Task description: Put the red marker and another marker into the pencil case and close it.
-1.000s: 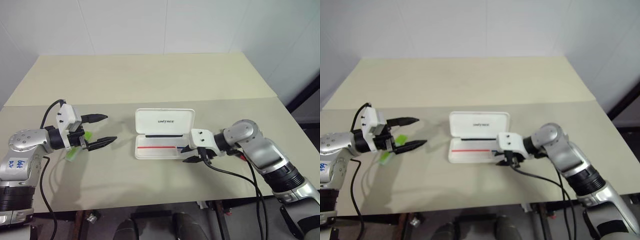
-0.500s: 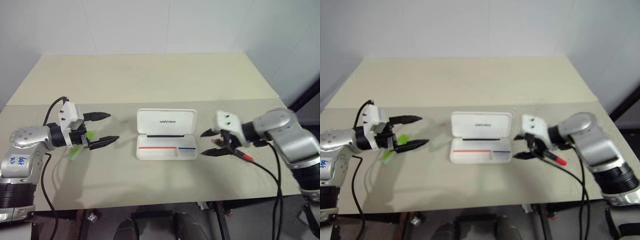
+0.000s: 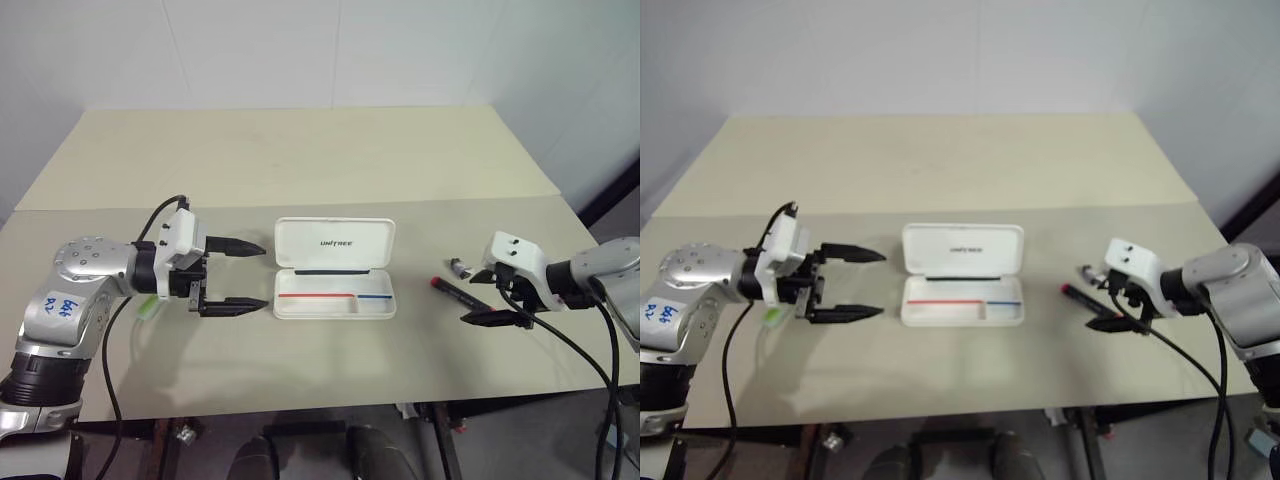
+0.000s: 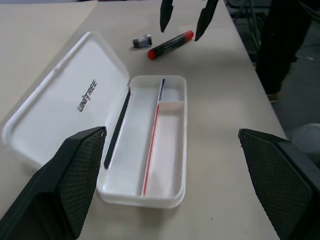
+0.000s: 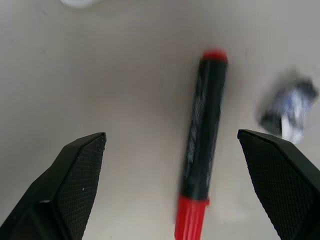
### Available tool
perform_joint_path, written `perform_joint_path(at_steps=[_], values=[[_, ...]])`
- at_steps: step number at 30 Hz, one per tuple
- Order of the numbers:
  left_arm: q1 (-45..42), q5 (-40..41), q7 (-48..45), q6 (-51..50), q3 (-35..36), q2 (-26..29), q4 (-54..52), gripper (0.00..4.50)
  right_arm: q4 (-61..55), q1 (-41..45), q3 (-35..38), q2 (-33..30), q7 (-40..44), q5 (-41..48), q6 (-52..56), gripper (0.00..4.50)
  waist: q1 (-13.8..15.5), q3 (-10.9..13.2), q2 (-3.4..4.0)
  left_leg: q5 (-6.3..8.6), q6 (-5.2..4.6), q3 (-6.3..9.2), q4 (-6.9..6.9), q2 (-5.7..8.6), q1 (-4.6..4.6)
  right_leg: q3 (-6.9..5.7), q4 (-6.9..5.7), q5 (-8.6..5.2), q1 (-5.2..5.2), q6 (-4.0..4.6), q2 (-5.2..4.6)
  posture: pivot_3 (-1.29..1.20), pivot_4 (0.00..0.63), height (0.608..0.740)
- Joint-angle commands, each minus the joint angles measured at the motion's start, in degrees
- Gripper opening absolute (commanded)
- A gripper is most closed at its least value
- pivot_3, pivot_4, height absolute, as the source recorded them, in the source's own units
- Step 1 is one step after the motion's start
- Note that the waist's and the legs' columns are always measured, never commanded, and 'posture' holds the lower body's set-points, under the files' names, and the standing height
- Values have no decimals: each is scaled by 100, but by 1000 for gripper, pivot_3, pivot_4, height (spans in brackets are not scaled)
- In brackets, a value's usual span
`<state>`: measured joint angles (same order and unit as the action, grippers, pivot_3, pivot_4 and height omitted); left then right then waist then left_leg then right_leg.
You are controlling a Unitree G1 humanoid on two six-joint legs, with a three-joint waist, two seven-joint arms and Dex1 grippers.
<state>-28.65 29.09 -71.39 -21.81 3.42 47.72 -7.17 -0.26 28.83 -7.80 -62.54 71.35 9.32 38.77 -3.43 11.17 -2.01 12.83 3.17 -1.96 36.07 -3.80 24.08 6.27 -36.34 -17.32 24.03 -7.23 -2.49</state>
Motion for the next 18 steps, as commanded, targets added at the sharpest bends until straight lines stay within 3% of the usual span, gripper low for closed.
perform_joint_path(at_steps=[1,10,14,18], values=[[-192,163,-39,-55,3,-21,-304,4500,294,2,111,-1,-135,-97,-160,4464,7,0,0,0,-1,-2,2,1,0,3,0,0,0,0,0,0,150,740],[-423,231,-50,-124,39,-66,-466,4500,1473,488,-375,190,-75,-588,-651,4464,3,1,2,0,-5,-10,7,2,-1,14,1,11,0,-20,1,0,150,740],[-424,233,-17,-123,67,-72,-503,4500,1606,630,-488,235,135,-682,-732,3540,12,1,2,1,-5,-10,6,2,-1,14,1,10,0,-19,1,0,150,740],[-357,247,14,-126,107,-61,-561,4500,1627,715,-505,330,88,-743,-786,2049,3,1,2,1,-6,-10,7,2,-1,14,1,11,0,-20,2,0,150,740]])
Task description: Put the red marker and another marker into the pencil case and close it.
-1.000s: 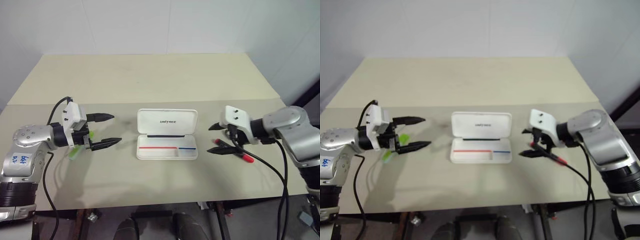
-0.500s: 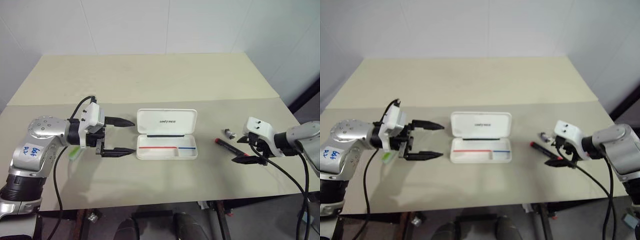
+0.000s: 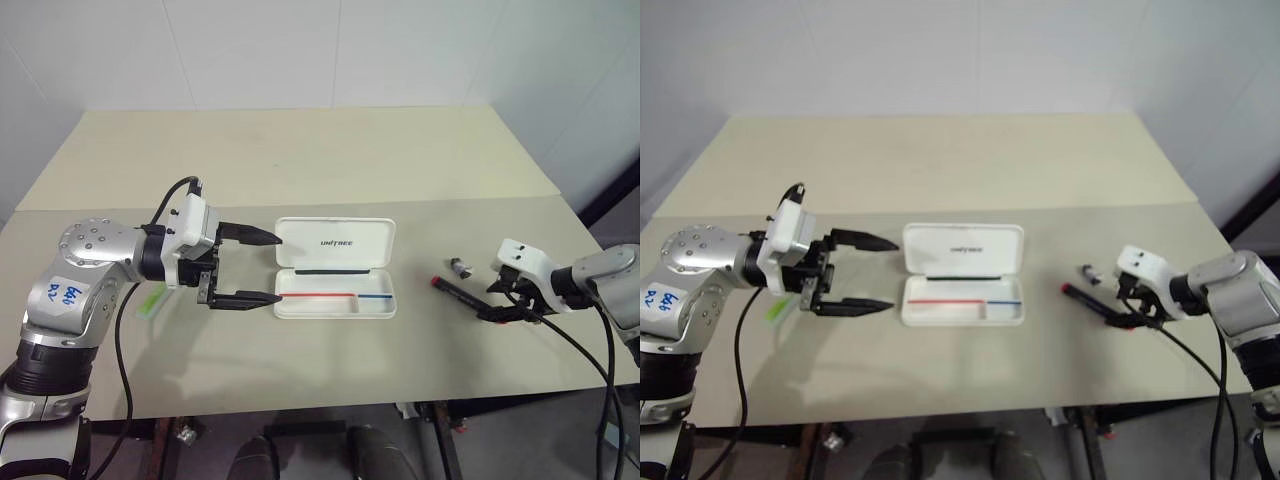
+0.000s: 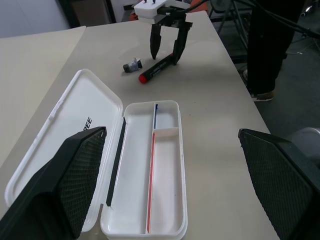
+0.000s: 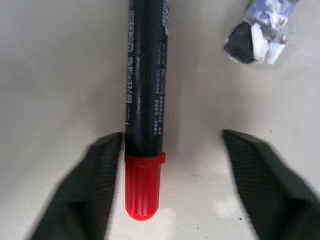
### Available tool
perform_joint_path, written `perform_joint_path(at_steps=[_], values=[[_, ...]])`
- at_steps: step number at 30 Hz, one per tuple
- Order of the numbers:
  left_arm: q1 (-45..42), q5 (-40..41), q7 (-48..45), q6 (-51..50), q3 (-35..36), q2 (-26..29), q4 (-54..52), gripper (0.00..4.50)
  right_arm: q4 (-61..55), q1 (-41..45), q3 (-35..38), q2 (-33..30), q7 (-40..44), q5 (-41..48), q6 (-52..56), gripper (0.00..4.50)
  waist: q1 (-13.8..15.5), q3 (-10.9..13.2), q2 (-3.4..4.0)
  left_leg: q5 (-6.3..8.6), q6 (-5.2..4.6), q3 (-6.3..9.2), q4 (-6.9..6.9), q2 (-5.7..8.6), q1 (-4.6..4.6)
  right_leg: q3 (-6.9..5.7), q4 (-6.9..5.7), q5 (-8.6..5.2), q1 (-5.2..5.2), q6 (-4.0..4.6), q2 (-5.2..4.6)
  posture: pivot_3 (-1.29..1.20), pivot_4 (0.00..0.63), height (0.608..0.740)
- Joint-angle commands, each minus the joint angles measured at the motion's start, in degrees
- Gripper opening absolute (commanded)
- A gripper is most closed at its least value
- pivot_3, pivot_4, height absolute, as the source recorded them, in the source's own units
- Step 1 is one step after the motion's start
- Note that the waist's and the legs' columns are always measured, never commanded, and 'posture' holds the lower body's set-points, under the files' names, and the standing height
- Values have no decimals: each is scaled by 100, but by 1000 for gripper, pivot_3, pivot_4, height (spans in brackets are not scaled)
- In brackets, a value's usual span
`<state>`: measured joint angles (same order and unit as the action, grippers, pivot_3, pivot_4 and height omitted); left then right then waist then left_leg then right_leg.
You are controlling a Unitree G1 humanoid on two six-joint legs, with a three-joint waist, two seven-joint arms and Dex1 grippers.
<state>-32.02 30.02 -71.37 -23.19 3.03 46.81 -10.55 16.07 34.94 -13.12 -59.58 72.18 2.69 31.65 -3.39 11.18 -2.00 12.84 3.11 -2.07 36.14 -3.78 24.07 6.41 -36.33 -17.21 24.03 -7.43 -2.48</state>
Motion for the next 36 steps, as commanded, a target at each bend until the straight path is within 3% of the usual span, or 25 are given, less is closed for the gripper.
perform_joint_path(at_steps=[1,4,5,18,25,36], values=[[13,158,24,17,175,42,-237,4500,-58,95,29,52,1,-87,-71,1726,-2,0,0,0,0,0,0,0,0,0,0,0,0,0,0,0,150,740],[61,147,51,35,231,59,-242,4500,-137,87,60,101,-24,-108,-58,680,-3,0,0,0,0,0,4,0,-1,0,-2,0,-1,0,0,0,150,740],[66,144,56,38,238,60,-240,4500,-146,85,69,109,-23,-114,-55,591,-4,0,0,0,0,0,7,0,-1,0,-2,0,-2,0,0,0,150,740],[390,-95,46,527,500,205,253,4500,-1135,434,36,-161,542,-191,-228,592,-3,2,3,-2,-3,-3,2,0,-1,3,-8,4,4,-7,0,0,150,740],[617,-185,64,753,746,347,596,4500,-1726,1139,-373,629,623,-147,-27,592,-4,2,3,-1,-2,-5,-3,-2,1,3,-13,3,14,-4,1,0,150,740],[1037,-209,196,898,1048,472,617,4500,-441,2157,-1348,2448,308,-719,-1020,592,-5,2,3,-1,-2,-10,-6,-2,13,3,-36,1,36,-1,0,0,150,740]])
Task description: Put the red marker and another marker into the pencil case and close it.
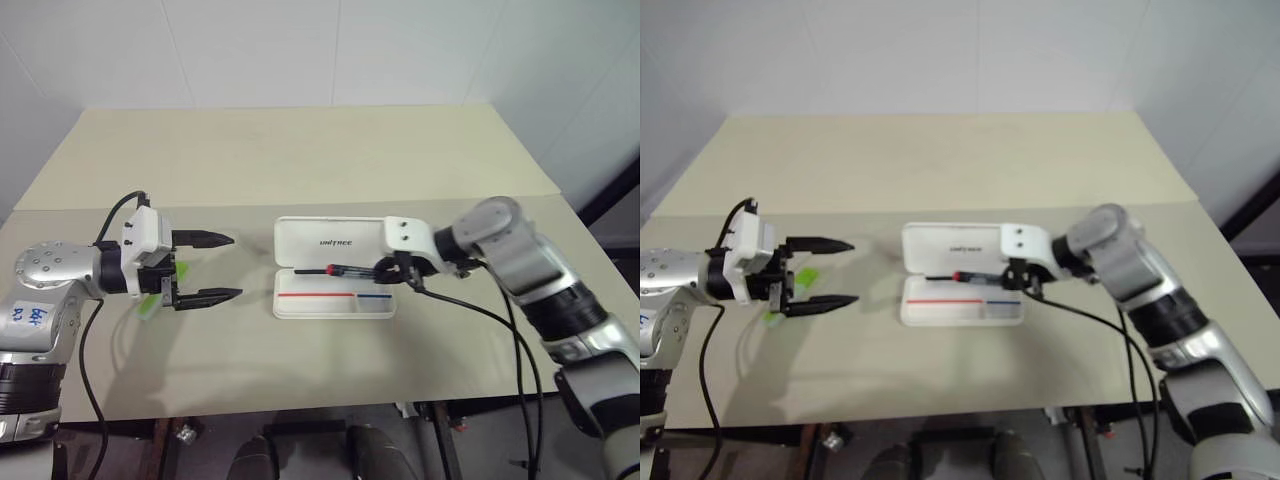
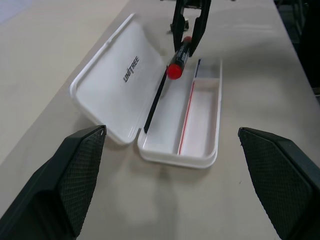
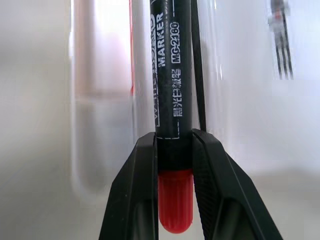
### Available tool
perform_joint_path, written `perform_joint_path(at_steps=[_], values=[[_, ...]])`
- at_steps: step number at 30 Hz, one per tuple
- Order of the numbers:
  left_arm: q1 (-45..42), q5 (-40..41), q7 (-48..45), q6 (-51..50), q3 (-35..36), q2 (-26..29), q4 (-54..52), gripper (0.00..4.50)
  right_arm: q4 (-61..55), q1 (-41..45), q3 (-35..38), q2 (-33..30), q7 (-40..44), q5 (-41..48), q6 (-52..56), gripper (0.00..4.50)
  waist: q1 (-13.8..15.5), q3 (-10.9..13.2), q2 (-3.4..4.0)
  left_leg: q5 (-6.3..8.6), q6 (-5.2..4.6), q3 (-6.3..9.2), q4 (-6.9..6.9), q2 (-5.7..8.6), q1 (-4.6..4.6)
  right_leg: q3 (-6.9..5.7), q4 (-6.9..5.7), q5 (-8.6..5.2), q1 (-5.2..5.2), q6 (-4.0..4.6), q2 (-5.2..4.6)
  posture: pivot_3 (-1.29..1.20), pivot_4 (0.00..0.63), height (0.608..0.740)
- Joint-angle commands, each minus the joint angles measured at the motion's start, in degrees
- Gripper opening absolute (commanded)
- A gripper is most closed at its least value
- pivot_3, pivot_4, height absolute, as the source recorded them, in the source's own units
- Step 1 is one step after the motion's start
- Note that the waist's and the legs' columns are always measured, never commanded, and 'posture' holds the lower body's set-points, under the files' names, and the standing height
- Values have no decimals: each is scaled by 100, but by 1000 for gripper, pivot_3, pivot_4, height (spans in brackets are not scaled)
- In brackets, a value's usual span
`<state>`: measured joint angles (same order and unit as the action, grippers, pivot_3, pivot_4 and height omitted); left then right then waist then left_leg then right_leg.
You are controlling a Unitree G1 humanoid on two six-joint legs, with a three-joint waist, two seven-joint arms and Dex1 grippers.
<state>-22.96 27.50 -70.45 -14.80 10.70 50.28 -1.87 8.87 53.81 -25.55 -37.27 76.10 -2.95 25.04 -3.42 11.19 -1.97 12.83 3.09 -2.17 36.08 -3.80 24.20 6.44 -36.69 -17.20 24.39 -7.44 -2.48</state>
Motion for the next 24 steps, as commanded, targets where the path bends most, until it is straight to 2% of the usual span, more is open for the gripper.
perform_joint_path(at_steps=[1,12,17,20,24], values=[[188,59,138,36,326,132,-313,4500,387,307,-128,290,-81,-182,-441,592,-2,0,0,0,0,0,0,0,-1,0,-3,-1,1,1,0,0,150,740],[761,180,467,-183,700,126,-894,4500,1254,445,-166,690,-14,-441,-944,592,-6,-1,-2,-1,2,-1,4,0,-4,0,-24,-3,5,4,0,0,150,740],[791,198,527,-206,741,128,-940,4500,1484,524,-94,813,-48,-491,-1054,2341,-37,-2,-4,-1,2,-1,2,0,-4,0,-24,-3,6,5,1,0,150,740],[775,200,554,-222,725,112,-963,4500,1451,590,1,869,-21,-435,-1018,3122,-139,-7,-11,-3,4,-1,7,-1,-7,0,-33,-2,4,4,1,0,150,740],[735,208,569,-229,684,100,-973,4500,1247,585,85,874,80,-319,-878,3122,-156,-7,-11,-4,5,0,3,-1,-8,1,-35,-2,5,4,2,0,150,740]])
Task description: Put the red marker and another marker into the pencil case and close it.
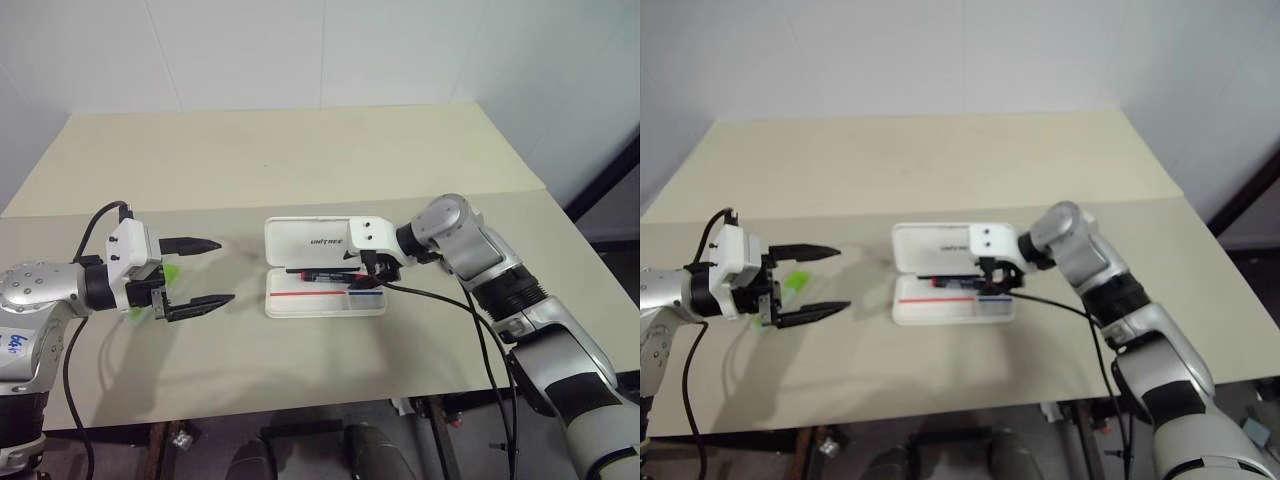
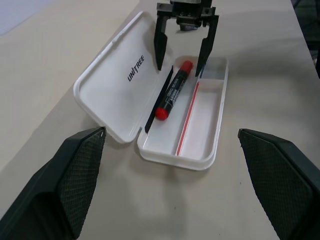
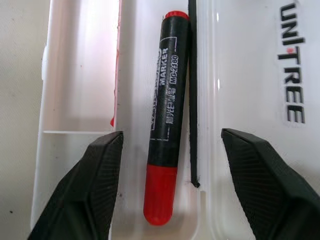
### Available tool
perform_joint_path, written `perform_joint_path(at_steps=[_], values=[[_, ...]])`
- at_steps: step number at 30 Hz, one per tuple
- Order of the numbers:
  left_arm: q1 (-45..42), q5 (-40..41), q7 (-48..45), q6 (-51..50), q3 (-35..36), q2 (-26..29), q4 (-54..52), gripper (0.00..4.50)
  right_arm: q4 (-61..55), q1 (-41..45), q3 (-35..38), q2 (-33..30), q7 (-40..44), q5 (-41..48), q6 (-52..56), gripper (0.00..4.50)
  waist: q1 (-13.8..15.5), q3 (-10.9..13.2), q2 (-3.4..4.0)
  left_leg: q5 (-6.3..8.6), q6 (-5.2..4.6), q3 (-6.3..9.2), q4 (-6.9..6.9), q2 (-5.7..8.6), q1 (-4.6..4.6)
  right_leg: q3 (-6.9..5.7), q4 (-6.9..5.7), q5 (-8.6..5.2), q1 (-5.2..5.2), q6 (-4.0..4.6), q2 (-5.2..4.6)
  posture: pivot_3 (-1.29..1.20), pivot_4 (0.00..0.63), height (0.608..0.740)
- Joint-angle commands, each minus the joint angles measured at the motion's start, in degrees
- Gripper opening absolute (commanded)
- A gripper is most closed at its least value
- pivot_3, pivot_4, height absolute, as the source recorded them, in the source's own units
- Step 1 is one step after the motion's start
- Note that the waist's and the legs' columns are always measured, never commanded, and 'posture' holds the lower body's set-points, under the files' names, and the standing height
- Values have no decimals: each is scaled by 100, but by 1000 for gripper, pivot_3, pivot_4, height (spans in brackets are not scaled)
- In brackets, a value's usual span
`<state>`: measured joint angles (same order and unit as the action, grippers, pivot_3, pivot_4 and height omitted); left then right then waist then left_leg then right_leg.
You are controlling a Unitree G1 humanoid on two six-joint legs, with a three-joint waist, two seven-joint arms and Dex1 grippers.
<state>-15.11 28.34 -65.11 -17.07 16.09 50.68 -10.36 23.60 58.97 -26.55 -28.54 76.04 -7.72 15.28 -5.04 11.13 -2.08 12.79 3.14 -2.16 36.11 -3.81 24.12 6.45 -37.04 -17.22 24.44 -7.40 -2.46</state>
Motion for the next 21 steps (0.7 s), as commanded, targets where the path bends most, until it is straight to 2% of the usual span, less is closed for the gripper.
perform_joint_path(at_steps=[1,10,14,15,18,21], values=[[-69,129,35,-2,130,63,-119,4500,-295,63,207,-5,122,198,143,3122,10,0,0,0,0,1,-2,0,1,0,2,-1,0,1,0,0,150,740],[-181,131,-34,-9,53,98,-29,4500,-1252,-240,445,-250,397,765,907,3122,23,0,0,2,1,1,-5,0,4,-1,10,-1,1,1,0,0,150,740],[-83,44,0,-1,116,144,58,4500,-1831,-536,663,-479,447,1142,1358,4330,28,0,0,2,1,1,-4,0,5,-1,10,-1,1,1,-1,0,150,740],[-24,-7,39,-10,151,175,74,4500,-2029,-641,784,-556,462,1309,1534,4458,29,0,0,2,1,1,-4,0,4,-1,10,-1,0,1,-1,0,150,740],[225,-121,207,-115,318,289,57,4500,-2566,-1001,1265,-739,525,1916,1780,4458,25,1,-1,2,1,1,-5,0,4,-1,12,-2,1,2,-1,0,150,740],[525,-348,571,-283,583,435,81,4500,-2948,-1445,1868,-922,750,2604,1515,4458,21,1,-2,2,0,1,-10,-1,4,-1,15,-3,1,3,-1,0,150,740]])
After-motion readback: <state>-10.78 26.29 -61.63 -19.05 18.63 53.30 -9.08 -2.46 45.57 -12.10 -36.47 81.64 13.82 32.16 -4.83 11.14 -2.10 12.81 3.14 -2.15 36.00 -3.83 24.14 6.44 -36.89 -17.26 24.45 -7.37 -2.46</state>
